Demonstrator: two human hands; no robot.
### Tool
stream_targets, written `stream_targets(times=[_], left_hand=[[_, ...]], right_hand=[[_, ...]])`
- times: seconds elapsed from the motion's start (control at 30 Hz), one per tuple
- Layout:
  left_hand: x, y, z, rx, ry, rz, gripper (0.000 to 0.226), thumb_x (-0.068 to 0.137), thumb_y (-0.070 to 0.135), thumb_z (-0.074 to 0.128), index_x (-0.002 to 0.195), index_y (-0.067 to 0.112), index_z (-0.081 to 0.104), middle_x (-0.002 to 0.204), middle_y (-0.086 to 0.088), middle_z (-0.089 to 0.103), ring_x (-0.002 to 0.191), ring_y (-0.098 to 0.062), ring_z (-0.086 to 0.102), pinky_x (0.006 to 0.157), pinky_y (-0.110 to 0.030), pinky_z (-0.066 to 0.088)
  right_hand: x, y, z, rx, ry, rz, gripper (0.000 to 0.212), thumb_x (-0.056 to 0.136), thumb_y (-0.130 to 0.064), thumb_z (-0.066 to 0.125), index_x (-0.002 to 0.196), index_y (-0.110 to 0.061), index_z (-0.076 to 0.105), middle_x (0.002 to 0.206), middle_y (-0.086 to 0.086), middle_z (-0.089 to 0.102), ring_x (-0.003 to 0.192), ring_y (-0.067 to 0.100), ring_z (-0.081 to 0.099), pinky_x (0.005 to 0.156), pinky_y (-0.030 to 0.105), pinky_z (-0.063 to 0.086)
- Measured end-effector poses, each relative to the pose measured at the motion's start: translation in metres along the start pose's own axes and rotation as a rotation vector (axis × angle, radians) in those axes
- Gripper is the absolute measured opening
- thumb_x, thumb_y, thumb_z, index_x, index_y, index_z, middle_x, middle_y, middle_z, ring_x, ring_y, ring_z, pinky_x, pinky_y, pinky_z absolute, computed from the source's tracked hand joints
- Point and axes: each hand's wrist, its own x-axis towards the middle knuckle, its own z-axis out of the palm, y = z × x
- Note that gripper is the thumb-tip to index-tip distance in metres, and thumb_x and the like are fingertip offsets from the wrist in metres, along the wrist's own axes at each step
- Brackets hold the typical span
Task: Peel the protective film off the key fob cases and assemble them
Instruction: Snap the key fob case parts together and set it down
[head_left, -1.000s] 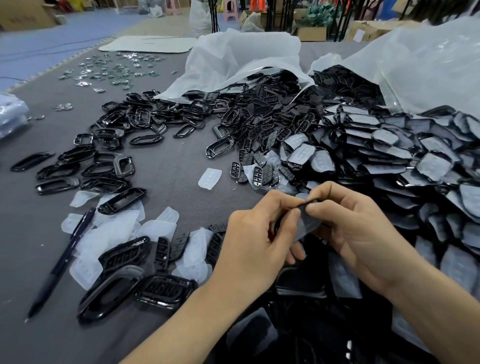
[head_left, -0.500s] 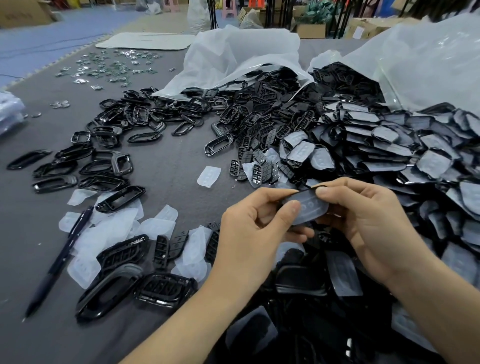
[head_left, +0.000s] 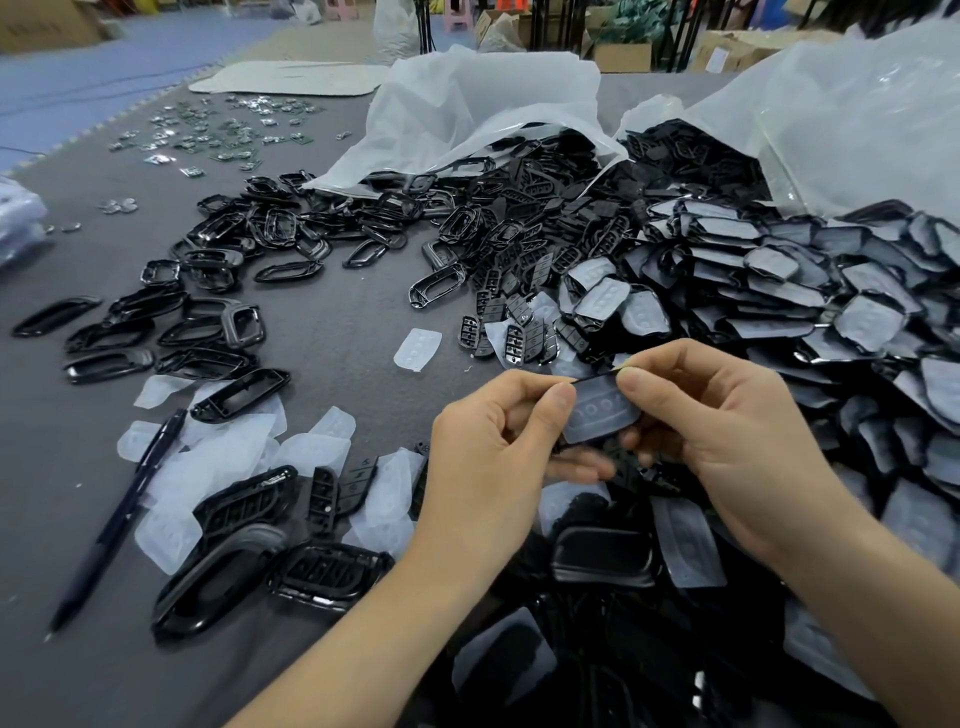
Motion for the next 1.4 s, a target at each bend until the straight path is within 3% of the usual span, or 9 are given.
stream_targets(times=[0.17,0.6,0.7,0.77,0.83,0.93,1.1,1.27,1.4], left_hand=[[0.003,-0.004,-0.004,0.141,-0.08,-0.03,0.007,0.09,0.014,0.064,0.086,0.02,0.063,0.05,0.002,0.059,0.035,-0.013,0.053,0.037,-0.019,0.041],[0.003,0.0,-0.004,-0.007,-0.136,-0.135,0.018,0.091,-0.003,0.057,0.095,0.014,0.063,0.066,-0.004,0.071,0.055,-0.013,0.069,0.054,-0.017,0.053],[0.001,0.0,-0.005,0.191,-0.148,0.027,0.023,0.094,0.007,0.058,0.104,0.027,0.066,0.084,-0.012,0.072,0.065,-0.023,0.07,0.062,-0.021,0.056],[0.001,0.003,-0.007,0.423,-0.19,0.205,0.019,0.089,0.019,0.065,0.103,0.032,0.069,0.107,-0.002,0.071,0.07,-0.005,0.064,0.066,-0.011,0.049],[0.002,0.005,-0.008,0.516,-0.217,0.309,0.023,0.085,0.015,0.07,0.107,0.023,0.071,0.129,0.005,0.061,0.094,0.003,0.064,0.076,-0.004,0.044],[0.004,0.003,-0.008,0.575,-0.227,0.402,0.028,0.085,0.007,0.066,0.113,0.012,0.069,0.127,0.003,0.062,0.118,-0.002,0.057,0.1,-0.016,0.041],[0.002,0.007,-0.004,0.076,-0.133,0.127,0.022,0.078,0.018,0.064,0.096,0.026,0.075,0.091,0.013,0.074,0.092,0.003,0.066,0.082,-0.01,0.047],[0.003,0.007,0.0,-0.363,-0.124,-0.179,0.027,0.072,0.021,0.066,0.094,0.009,0.076,0.097,-0.007,0.075,0.091,-0.014,0.07,0.08,-0.021,0.055],[0.003,0.013,-0.002,-0.432,-0.148,-0.282,0.028,0.074,0.024,0.064,0.093,0.007,0.076,0.096,-0.012,0.074,0.088,-0.016,0.072,0.073,-0.019,0.055]], right_hand=[[0.001,0.001,-0.002,-0.118,0.001,-0.088,0.008,0.085,-0.003,0.065,0.085,-0.011,0.062,0.065,0.005,0.064,0.046,0.018,0.06,0.045,0.022,0.049],[0.003,-0.001,-0.007,-0.185,-0.036,-0.085,0.012,0.083,0.0,0.066,0.084,-0.012,0.067,0.063,0.007,0.066,0.048,0.021,0.065,0.048,0.023,0.052],[0.003,-0.006,-0.008,-0.129,-0.049,-0.022,0.013,0.083,0.003,0.063,0.083,-0.009,0.068,0.059,0.006,0.063,0.046,0.02,0.063,0.047,0.021,0.051],[0.005,-0.01,-0.009,-0.032,-0.031,0.067,0.011,0.078,0.001,0.065,0.076,-0.008,0.071,0.057,0.008,0.063,0.044,0.015,0.06,0.044,0.018,0.049],[0.007,-0.015,-0.012,0.055,-0.013,0.166,0.006,0.067,-0.006,0.067,0.071,-0.009,0.072,0.056,0.008,0.063,0.042,0.011,0.057,0.041,0.015,0.046],[0.007,-0.018,-0.013,0.116,-0.025,0.279,0.015,0.063,-0.01,0.065,0.075,-0.003,0.071,0.055,0.005,0.062,0.041,0.006,0.055,0.039,0.012,0.044],[0.007,-0.023,-0.014,0.184,-0.086,0.314,0.018,0.064,-0.027,0.068,0.069,-0.011,0.074,0.055,0.002,0.055,0.042,0.005,0.049,0.038,0.012,0.041],[0.004,-0.019,-0.011,0.194,-0.089,0.238,0.016,0.052,-0.029,0.074,0.065,-0.019,0.074,0.06,-0.002,0.056,0.05,0.004,0.05,0.05,0.013,0.045],[0.004,-0.015,-0.006,0.276,-0.105,0.231,0.011,0.064,-0.02,0.067,0.069,-0.012,0.074,0.067,0.003,0.062,0.052,0.006,0.05,0.048,0.015,0.044]])
